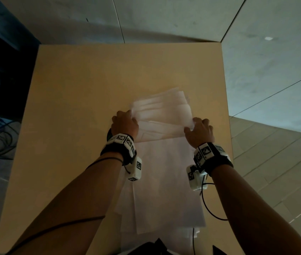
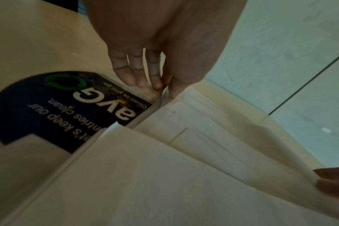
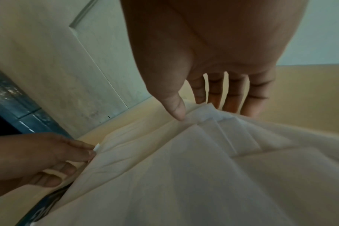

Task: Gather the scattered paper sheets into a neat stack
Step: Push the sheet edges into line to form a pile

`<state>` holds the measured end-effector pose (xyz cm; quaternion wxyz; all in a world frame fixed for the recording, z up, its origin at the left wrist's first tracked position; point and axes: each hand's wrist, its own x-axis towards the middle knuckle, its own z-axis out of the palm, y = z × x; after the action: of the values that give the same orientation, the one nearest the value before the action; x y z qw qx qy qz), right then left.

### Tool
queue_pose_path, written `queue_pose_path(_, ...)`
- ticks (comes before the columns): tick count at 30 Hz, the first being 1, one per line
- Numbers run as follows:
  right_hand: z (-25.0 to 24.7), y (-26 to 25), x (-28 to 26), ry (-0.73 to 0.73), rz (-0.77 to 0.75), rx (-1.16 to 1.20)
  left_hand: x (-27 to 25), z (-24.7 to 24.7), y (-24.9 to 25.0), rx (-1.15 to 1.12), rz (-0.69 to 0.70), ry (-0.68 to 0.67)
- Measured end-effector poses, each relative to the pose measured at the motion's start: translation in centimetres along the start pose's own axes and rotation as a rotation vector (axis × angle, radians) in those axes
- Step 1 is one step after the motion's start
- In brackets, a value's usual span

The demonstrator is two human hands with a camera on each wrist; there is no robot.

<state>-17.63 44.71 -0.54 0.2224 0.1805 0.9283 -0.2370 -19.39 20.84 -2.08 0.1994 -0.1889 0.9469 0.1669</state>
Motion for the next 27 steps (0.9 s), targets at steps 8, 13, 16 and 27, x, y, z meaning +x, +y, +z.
queue_pose_path(8,-1.0,1.3,0.5,0.015,0.061,0.031,0.3,-0.5,0.2,-0.035,0.033,0.07)
queue_pose_path(13,-0.2,1.0,0.1,-0.012,-0.004,0.027,0.1,0.2,-0.1,-0.039,0.06,0.088)
queue_pose_path(16,-0.4,0.8,0.1,0.017,0.03,0.058,0.1,0.2,0.0,-0.025,0.072,0.081)
queue_pose_path(27,0.0,3.6,-4.5,0.031,0.186,0.132,-6.8,1.6,-4.2,-0.238,-0.116,0.156)
